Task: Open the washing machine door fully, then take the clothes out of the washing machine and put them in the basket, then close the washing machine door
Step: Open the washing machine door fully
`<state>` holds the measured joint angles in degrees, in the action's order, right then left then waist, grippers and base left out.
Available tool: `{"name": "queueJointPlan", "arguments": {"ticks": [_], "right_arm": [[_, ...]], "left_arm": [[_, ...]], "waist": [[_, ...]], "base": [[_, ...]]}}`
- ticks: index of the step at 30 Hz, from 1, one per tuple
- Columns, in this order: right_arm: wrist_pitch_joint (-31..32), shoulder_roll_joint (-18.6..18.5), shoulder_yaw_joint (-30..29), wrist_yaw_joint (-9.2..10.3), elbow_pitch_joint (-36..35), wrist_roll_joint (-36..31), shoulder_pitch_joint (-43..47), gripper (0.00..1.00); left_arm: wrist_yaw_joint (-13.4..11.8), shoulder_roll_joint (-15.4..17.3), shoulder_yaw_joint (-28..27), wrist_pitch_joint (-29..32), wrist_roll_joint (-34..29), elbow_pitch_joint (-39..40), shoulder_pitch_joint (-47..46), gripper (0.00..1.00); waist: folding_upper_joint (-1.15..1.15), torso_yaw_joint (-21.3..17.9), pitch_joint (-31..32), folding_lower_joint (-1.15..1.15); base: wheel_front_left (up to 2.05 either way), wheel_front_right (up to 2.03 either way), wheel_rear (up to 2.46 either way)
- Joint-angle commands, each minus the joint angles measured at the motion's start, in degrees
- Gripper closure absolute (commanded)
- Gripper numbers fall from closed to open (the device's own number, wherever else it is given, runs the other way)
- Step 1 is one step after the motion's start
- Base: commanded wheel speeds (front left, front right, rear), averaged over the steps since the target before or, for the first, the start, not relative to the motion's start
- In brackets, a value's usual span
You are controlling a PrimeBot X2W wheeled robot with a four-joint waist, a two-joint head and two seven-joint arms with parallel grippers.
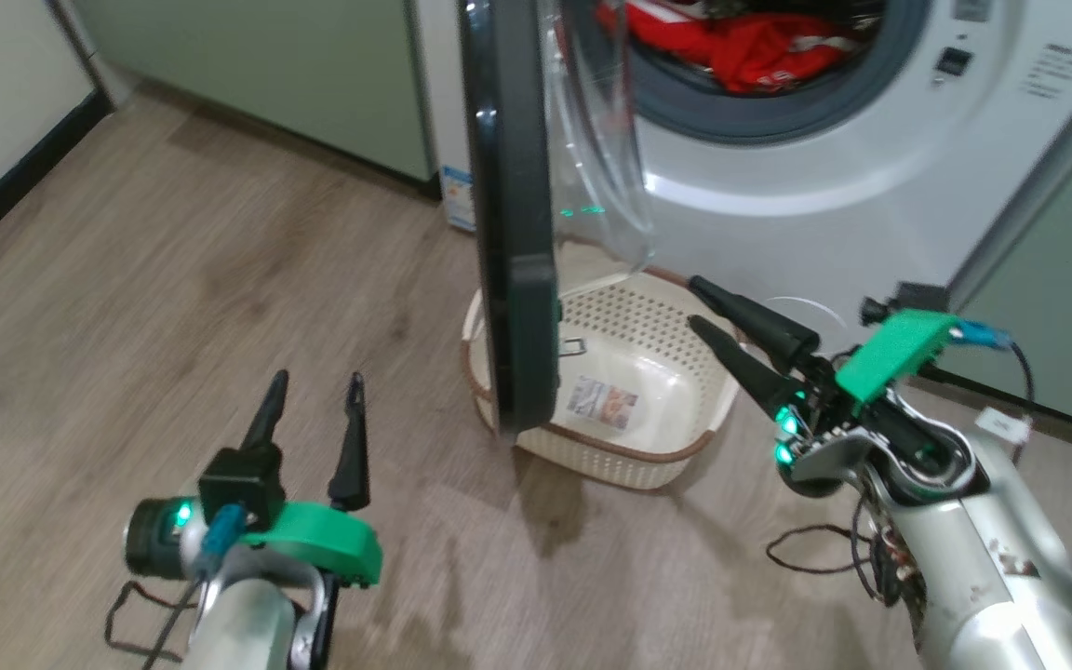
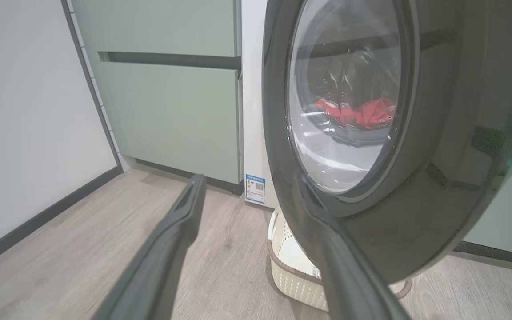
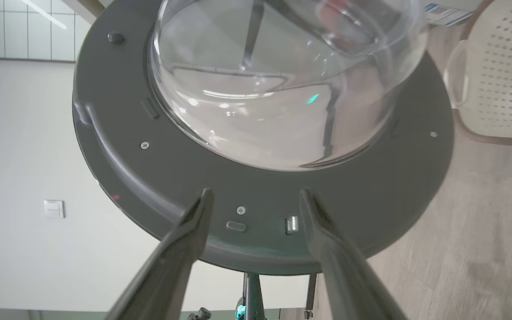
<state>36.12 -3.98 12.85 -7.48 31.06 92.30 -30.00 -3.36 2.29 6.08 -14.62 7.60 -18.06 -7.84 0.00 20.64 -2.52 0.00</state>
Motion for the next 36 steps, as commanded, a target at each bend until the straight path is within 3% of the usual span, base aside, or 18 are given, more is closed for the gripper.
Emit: {"name": "queueJointPlan", "arguments": {"ticks": [1,7,15,18,23,26,31,36], "right_arm": [[-1.65,0.12,-0.29,-0.01,-2.57,-0.96,-0.09,0.00],[-8.32,-1.31,-3.00,-0.01,-4.98,-3.25,3.64,0.00],[-23.58,-6.03,-5.19,-0.01,-11.73,-8.60,10.67,0.00],[-30.60,-8.99,-2.18,-0.01,-13.97,-13.51,12.01,0.00],[-47.62,-14.99,6.87,-0.01,-14.06,-23.25,12.81,0.00],[-50.97,-17.28,9.35,-0.01,-12.40,-29.05,12.27,0.00],[-51.09,-13.40,-2.97,-0.01,-16.01,-45.94,14.92,0.00],[-51.10,-9.23,-8.98,-0.01,-18.78,-59.57,19.82,0.00]], "left_arm": [[0.48,0.82,-2.81,-0.38,-0.56,1.50,-1.63,0.00],[1.72,1.24,-5.98,-0.38,-1.47,1.25,-1.72,0.00],[2.65,1.25,-10.91,-0.38,-2.11,1.34,-2.09,0.00],[3.04,1.13,-11.82,-0.38,-2.25,1.28,-1.98,0.00],[3.43,0.89,-12.32,-0.38,-2.41,0.59,-2.12,0.00],[3.53,0.79,-12.63,-0.38,-2.41,0.34,-2.12,0.00],[3.61,0.68,-12.70,-0.38,-2.55,0.18,-2.21,0.00],[3.53,0.63,-12.51,-0.38,-2.65,-0.30,-2.14,0.00]], "waist": [[0.00,-2.04,1.13,0.00],[0.00,-5.35,1.67,0.00],[0.00,-10.78,2.23,0.00],[0.00,-12.19,2.25,0.00],[0.00,-13.28,2.43,0.00],[0.00,-13.59,2.47,0.00],[0.00,-13.35,2.24,0.00],[0.00,-12.69,2.38,0.00]], "base": [[0.00,0.00,0.00],[0.00,0.00,0.00],[0.00,0.00,0.00],[0.00,0.00,0.00],[0.00,0.00,0.00],[0.00,0.00,0.00],[0.00,0.00,0.00],[0.00,0.00,0.00]]}}
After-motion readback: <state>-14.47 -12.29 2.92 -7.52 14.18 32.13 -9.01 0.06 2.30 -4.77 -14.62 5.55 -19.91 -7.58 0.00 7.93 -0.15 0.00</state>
